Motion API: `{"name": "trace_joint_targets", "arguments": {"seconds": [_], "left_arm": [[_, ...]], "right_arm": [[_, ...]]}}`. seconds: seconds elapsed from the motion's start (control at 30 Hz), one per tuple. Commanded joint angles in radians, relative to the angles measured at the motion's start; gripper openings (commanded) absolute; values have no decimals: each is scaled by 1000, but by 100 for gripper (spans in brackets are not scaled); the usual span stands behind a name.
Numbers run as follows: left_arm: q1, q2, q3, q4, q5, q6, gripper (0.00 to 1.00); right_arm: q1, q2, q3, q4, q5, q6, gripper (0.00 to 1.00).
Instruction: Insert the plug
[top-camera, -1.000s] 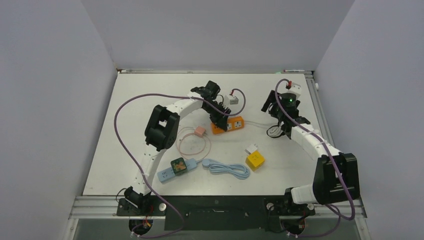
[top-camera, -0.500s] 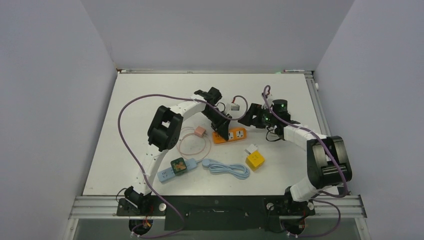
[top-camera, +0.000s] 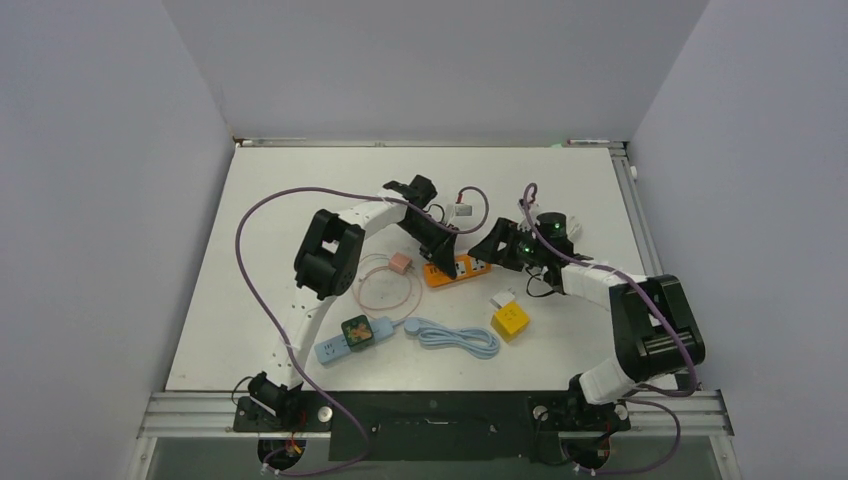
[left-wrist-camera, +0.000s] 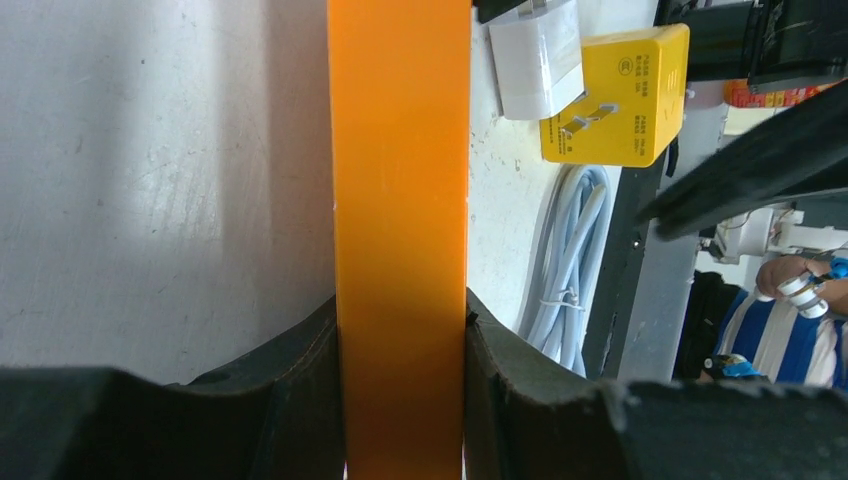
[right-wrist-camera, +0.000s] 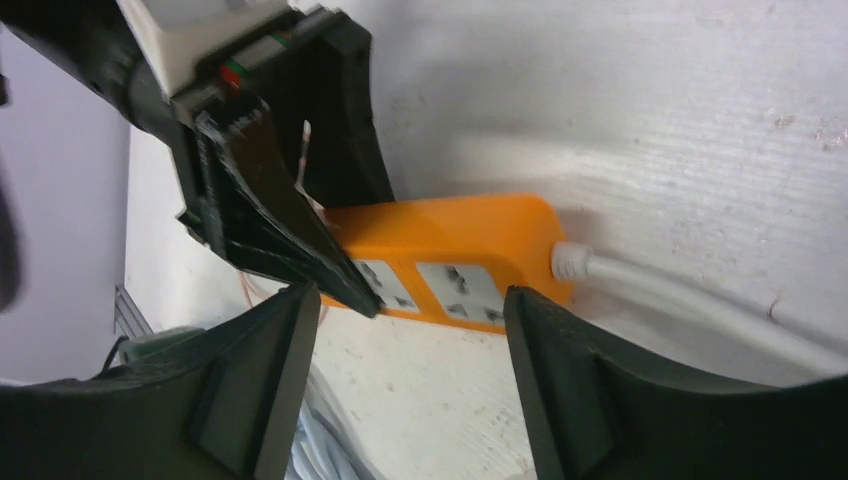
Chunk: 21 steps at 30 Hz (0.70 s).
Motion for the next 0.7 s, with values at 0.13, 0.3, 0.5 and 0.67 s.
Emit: {"name": "trace_joint_targets", "arguments": {"seconds": [0.13,0.3,0.5,0.67], "left_arm": [[9,2,-63,105,27,-74,30],[13,-15,-65,123,99,-122,26],[14,-78,-130,246,177,-259,18],[16,-125,-211,446,194,-428,15]], "right_arm": [[-4,-84,9,-71,116,45,79],[-35,-127,-16,-137,165,77,81],[-84,-112,-81,-87,191,143,79],[-84,-101,-101,-75,210,199,77]]}}
